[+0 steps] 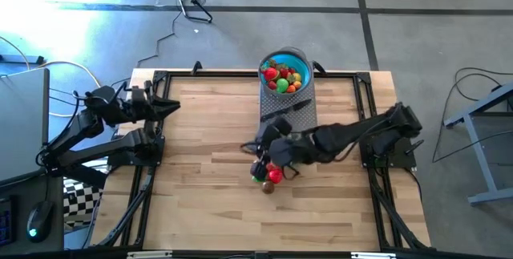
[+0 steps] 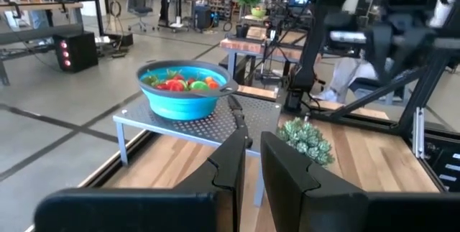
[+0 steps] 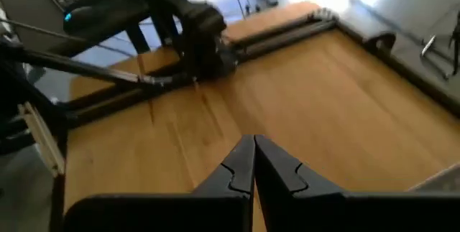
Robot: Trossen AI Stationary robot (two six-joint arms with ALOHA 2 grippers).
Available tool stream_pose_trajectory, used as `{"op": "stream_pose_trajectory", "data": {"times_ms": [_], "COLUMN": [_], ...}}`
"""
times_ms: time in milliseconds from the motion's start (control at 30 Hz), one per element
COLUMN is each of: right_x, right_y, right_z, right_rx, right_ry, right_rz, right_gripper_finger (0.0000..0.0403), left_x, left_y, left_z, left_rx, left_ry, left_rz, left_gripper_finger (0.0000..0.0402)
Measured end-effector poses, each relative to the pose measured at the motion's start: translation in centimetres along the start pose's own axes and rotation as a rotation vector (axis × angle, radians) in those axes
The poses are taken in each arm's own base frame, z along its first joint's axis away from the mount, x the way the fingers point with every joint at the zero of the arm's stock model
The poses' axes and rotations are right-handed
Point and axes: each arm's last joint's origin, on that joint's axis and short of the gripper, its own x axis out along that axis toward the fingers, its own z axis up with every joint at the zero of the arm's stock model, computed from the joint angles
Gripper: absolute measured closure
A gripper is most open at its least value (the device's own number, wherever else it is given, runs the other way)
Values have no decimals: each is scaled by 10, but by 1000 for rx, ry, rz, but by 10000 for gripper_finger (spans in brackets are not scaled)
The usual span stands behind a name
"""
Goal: Pick & Place Fruit
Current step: Put the brown kiwi into the blue strainer bowl
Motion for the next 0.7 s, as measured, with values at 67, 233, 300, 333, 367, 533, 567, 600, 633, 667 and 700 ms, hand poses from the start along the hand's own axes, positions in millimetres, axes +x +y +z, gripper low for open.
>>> {"op": "stream_pose_trajectory", "data": {"times_ms": [67, 233, 300, 333, 367, 533, 567, 600, 633, 667, 700], "right_x": [1, 4, 5, 3, 3, 2, 2, 2, 2, 1, 1], "right_y": [8, 24, 29, 32, 34, 46, 48, 50, 51, 53, 55], "right_z": [-9, -41, -52, -58, -64, -88, -91, -95, -99, -104, -108], "right_rx": [36, 85, 119, 132, 144, 225, 251, 279, 302, 324, 349], "right_ry": [32, 189, 241, 271, 301, 363, 363, 361, 363, 363, 358], "right_rz": [12, 2, -5, -13, -28, -85, -95, -112, -134, -156, -176], "right_gripper_finger": [400, 400, 400, 400, 400, 400, 400, 400, 400, 401, 401], "left_x": [0, 0, 0, 0, 0, 0, 0, 0, 0, 0, 0], "left_y": [0, 0, 0, 0, 0, 0, 0, 0, 0, 0, 0], "left_z": [0, 0, 0, 0, 0, 0, 0, 0, 0, 0, 0], "left_rx": [3, 34, 47, 52, 53, 53, 53, 53, 53, 53, 53], "left_ry": [-1, -1, -1, -1, -1, -1, -1, -1, -1, -1, -1], "left_rz": [5, 6, 9, 9, 8, 8, 8, 8, 8, 8, 8], "left_gripper_finger": [358, 358, 358, 358, 358, 358, 358, 358, 358, 358, 358]}}
